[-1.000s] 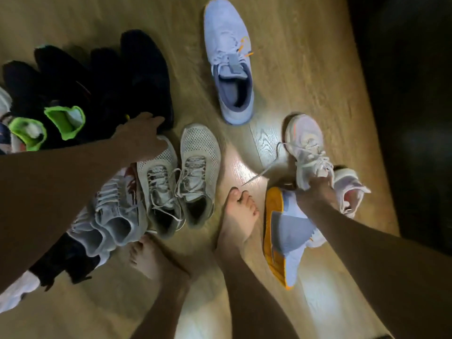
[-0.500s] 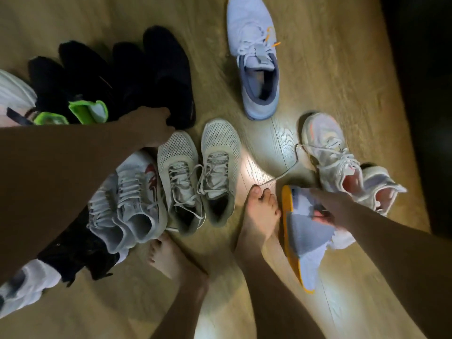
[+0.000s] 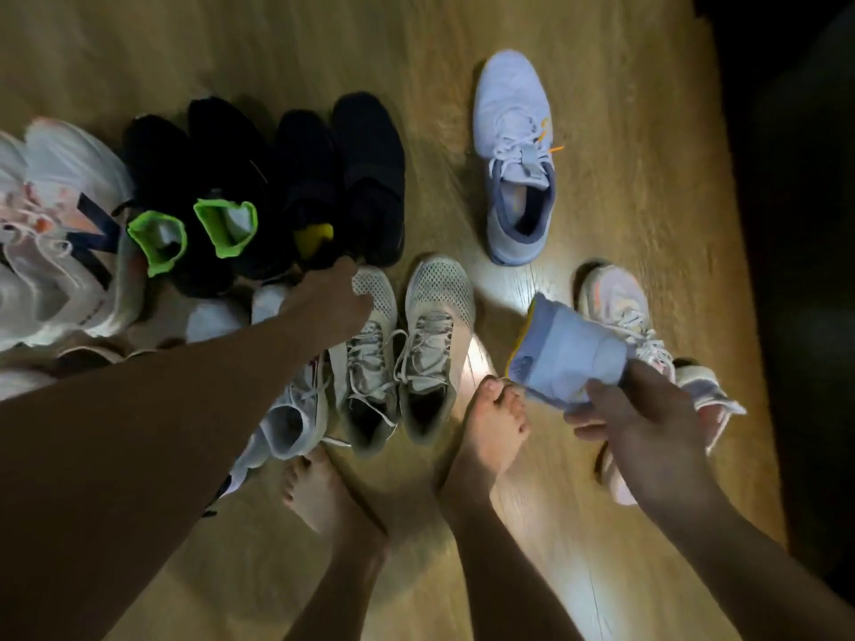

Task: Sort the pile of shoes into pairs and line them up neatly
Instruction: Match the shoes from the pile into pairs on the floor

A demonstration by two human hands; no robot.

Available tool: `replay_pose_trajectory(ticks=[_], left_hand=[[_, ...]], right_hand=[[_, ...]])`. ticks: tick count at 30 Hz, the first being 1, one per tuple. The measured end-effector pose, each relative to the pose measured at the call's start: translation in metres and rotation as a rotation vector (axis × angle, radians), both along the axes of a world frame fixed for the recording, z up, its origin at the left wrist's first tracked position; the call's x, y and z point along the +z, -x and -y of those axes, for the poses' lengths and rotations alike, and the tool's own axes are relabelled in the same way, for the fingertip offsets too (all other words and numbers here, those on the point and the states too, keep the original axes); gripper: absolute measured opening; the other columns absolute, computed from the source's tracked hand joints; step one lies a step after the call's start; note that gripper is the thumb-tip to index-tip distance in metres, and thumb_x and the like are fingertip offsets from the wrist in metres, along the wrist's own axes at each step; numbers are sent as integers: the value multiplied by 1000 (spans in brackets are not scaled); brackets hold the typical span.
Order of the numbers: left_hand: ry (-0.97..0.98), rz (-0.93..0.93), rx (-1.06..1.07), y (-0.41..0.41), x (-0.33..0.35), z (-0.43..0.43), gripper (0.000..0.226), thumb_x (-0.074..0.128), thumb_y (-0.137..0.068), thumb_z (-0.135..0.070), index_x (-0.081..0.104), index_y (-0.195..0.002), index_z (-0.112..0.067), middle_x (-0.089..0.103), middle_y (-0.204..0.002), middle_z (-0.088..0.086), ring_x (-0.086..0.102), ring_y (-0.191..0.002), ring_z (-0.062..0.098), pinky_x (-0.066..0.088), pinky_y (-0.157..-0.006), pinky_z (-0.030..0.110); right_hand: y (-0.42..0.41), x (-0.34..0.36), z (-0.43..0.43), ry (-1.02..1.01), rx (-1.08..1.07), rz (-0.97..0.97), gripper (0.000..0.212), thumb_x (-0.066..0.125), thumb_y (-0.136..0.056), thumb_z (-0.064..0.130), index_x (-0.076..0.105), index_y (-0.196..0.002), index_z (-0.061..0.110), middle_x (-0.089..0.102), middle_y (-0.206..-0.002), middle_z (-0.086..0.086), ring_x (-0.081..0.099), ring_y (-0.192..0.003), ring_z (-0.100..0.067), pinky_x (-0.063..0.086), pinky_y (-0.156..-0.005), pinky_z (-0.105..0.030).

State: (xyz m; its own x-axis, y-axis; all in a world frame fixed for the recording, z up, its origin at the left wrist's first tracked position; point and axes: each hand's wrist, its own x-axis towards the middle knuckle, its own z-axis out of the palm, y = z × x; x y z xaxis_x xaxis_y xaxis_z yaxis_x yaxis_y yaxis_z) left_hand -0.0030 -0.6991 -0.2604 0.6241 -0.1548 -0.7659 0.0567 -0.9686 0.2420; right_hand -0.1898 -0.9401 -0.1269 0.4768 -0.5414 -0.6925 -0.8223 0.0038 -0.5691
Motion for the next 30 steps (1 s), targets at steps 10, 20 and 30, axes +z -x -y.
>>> replay_pose_trajectory(ticks=[10,20,30], left_hand=[[269,75,473,-24,13,15,40,54,-93,-38,53,-129,-18,67,-102,4,65,-97,25,52,-89,35],[187,49,69,-25,6,3,52,52,-96,-37,42,-144,-20,58,-130,10,59,-110,26,50,-94,36],[154,91,-155,-20,8,33,44,54,-95,-32,50,-136,-15,51,-132,14,53,-116,31,44,-95,37]], right_hand=[[-158,-31,-15,706,1039,573,27,72,-81,38,55,-90,19,54,-83,1,60,-80,-30,46,-57,-35],[-198,-138,-30,678,1489,-198,39,58,-86,9,61,-125,17,56,-128,-13,52,-120,-35,50,-90,-40],[-127,-117,57,286,835,192,36,61,-80,19,69,-114,9,67,-108,-9,64,-89,-25,46,-87,-25]])
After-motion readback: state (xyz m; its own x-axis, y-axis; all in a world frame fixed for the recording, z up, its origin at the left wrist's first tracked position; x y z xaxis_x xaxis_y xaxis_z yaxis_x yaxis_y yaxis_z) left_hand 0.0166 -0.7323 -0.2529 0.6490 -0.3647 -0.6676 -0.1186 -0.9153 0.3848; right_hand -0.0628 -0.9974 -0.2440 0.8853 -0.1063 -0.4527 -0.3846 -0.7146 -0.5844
